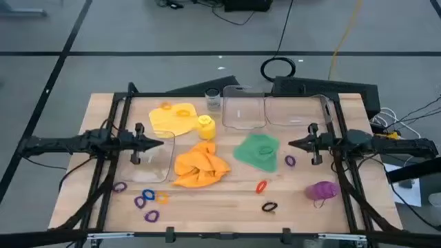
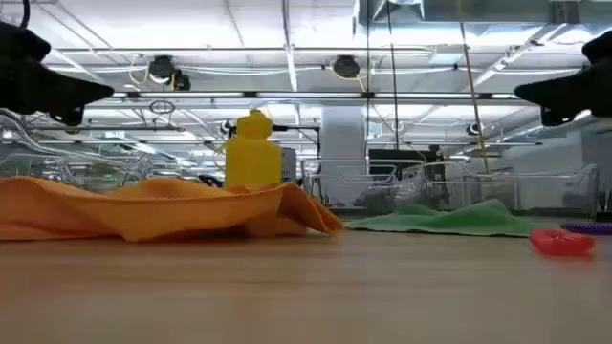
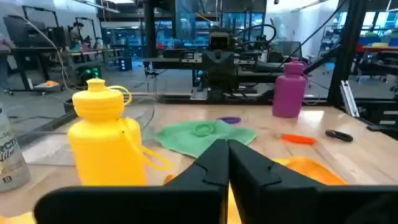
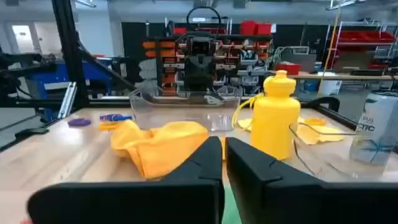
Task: Pick & Place Sports Items
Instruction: Put the purple water bottle into the top right transparent bin
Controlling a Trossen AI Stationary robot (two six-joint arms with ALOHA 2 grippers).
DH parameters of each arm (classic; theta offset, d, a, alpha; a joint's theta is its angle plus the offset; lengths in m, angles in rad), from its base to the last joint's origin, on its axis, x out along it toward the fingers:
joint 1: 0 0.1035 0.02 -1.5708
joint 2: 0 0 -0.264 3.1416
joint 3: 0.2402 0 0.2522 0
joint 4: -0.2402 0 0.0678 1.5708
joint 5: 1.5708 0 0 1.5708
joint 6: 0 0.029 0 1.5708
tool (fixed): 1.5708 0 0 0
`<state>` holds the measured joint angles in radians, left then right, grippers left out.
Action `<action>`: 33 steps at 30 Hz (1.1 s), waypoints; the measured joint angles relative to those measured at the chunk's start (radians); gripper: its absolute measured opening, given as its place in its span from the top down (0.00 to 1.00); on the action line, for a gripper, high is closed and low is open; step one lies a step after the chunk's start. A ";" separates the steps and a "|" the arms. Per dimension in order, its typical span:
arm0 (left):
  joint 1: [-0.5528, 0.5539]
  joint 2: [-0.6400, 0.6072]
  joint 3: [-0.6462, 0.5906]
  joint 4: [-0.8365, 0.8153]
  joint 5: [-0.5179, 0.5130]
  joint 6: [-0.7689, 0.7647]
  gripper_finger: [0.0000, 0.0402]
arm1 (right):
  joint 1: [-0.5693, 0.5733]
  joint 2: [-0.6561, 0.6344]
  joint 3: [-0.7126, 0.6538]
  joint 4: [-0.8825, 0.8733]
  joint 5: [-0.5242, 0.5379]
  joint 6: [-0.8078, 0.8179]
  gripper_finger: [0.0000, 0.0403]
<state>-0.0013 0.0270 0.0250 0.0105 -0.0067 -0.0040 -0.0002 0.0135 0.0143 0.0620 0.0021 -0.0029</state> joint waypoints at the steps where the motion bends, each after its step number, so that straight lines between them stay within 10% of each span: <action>1: 0.000 0.000 0.001 0.004 0.000 0.000 1.00 | 0.000 0.000 -0.001 0.008 0.000 0.000 1.00; 33: 0.001 0.001 0.007 0.017 0.005 0.000 0.98 | 0.000 0.001 -0.001 0.151 -0.003 0.166 1.00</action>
<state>-0.0006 0.0277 0.0319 0.0273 -0.0021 -0.0044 -0.0002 0.0143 0.0135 0.2127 -0.0010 0.1627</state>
